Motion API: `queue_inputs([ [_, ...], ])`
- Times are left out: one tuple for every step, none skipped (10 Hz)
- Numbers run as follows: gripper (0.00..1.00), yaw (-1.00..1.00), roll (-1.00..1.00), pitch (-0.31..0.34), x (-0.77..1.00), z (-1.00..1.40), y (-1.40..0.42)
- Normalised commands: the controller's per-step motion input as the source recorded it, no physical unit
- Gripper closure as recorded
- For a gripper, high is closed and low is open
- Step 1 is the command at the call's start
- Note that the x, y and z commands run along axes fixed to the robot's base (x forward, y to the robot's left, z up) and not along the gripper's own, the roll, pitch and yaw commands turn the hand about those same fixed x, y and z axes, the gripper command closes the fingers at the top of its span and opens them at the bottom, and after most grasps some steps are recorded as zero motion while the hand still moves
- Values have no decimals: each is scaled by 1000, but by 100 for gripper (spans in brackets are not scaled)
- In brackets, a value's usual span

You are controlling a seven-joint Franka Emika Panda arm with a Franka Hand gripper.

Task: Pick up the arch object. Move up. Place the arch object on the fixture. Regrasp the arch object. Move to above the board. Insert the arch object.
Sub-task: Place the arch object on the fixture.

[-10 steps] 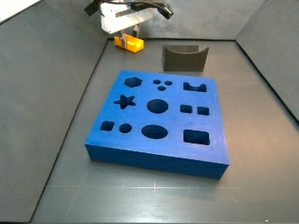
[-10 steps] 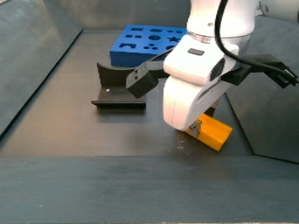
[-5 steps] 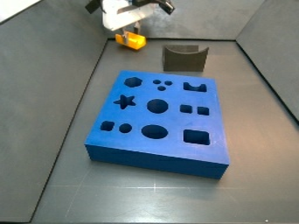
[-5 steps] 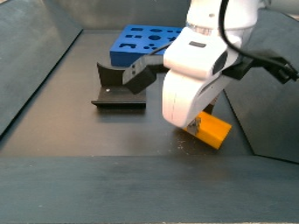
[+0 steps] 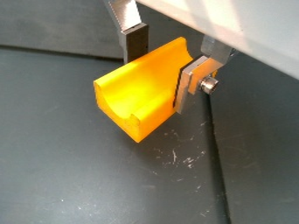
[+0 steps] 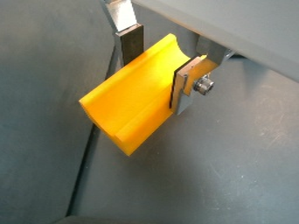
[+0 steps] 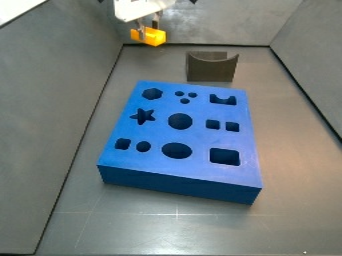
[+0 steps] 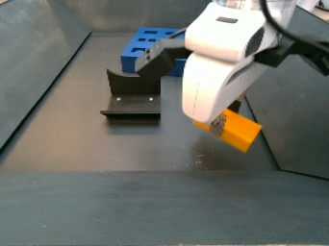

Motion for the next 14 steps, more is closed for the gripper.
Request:
queue_inputs([
  [100, 0, 0, 0, 0, 1000, 0],
  [100, 17, 17, -6, 1, 1000, 2],
  [100, 15, 19, 7, -6, 1000, 1],
  [100, 2, 35, 35, -18, 1000, 0],
  [100, -3, 44, 44, -21, 1000, 0],
  [100, -16, 66, 59, -29, 1000, 0],
  [100, -13, 82, 67, -32, 1000, -2],
  [100, -5, 89, 73, -35, 1000, -6],
  [100, 4, 99, 76, -36, 1000, -6],
  [100, 9, 110, 79, -36, 1000, -9],
  [100, 13, 114, 83, -37, 1000, -13],
  [100, 21, 128, 89, -33, 902, -13],
  [100, 28, 131, 91, -28, 825, -14],
  [100, 35, 126, 94, -27, 744, -15],
])
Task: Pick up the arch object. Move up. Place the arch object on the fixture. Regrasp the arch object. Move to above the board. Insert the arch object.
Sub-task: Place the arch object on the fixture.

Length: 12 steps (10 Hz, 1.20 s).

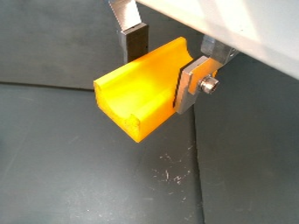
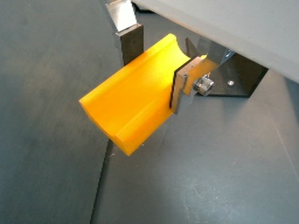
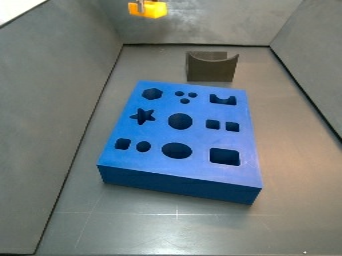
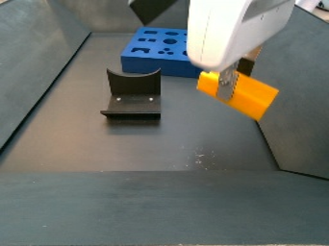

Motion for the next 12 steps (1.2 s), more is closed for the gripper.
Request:
queue_inputs([
  [100, 41, 129, 96, -22, 636, -11],
  [100, 42, 132, 100, -17, 552, -10],
  [100, 43, 130, 104, -16, 497, -10],
  [100, 42, 117, 104, -11, 383, -7],
  [100, 40, 107, 103, -9, 295, -5],
  [100, 43, 109, 111, -4, 174, 0],
  [100, -1000, -61, -88, 1000, -287, -812],
  [100, -1000, -63, -92, 1000, -327, -789],
  [100, -1000, -68, -99, 1000, -315, -740],
  [100, -1000, -79, -105, 1000, -288, -660],
  [100, -1000, -97, -103, 1000, -252, -552],
  [100, -1000, -111, -101, 1000, -229, -482],
])
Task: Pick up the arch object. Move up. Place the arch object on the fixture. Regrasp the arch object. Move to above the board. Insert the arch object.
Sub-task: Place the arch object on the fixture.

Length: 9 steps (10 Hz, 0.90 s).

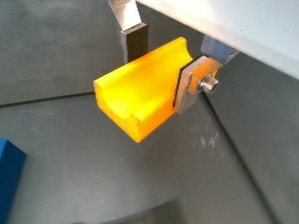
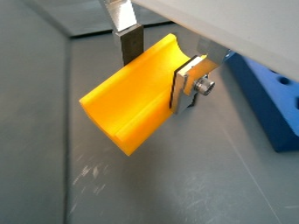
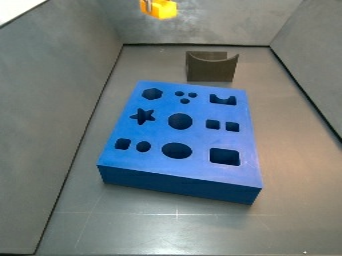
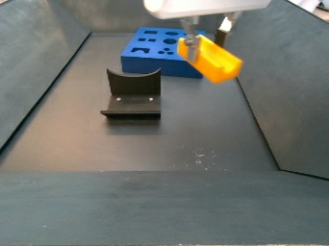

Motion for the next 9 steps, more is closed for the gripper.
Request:
queue_inputs([
  [100, -1000, -125, -99, 1000, -209, -415],
  [100, -1000, -148, -99, 1000, -182, -334],
  [100, -1000, -169, -96, 1000, -164, -279],
  [100, -1000, -193, -96, 1000, -148, -229],
  [100, -1000, -227, -100, 1000, -128, -169],
  [100, -919, -237, -103, 1000, -119, -136],
  [100, -670, -207, -91, 1000, -112, -98],
  [100, -396, -161, -76, 1000, -99, -70],
  [100, -260, -134, -62, 1000, -94, -50],
])
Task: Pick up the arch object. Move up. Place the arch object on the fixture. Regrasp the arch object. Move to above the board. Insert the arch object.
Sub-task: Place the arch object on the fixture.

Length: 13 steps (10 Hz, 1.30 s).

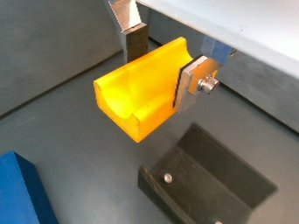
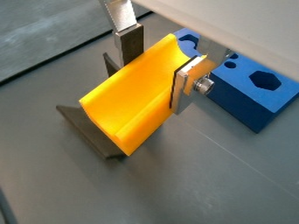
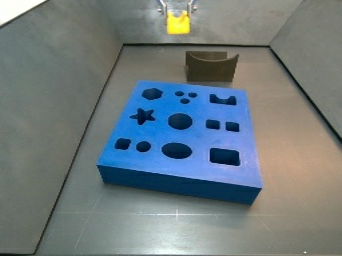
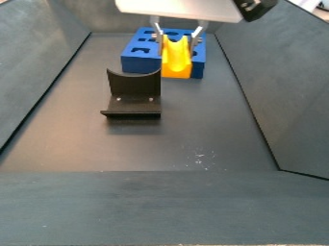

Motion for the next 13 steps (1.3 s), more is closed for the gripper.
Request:
queue_inputs([
  [100, -9, -1000, 43, 1000, 503, -209],
  [100, 11, -1000, 61, 1000, 545, -181],
  [100, 5, -1000, 74, 1000, 506, -138],
  [100, -6, -1000, 81, 972, 348, -88],
  [100, -14, -1000, 81, 860, 191, -40],
  [100, -28, -1000, 88, 758, 75, 1],
  [100, -35, -1000, 93, 718, 53, 14],
  [100, -50, -1000, 107, 654, 22, 30],
  [100, -62, -1000, 114, 616, -3, 39],
  [100, -79, -1000, 119, 581, -13, 42],
  [100, -105, -1000, 126, 533, -18, 46],
  [100, -124, -972, 123, 499, -20, 47],
  [100, -128, -817, 106, 464, -21, 49],
])
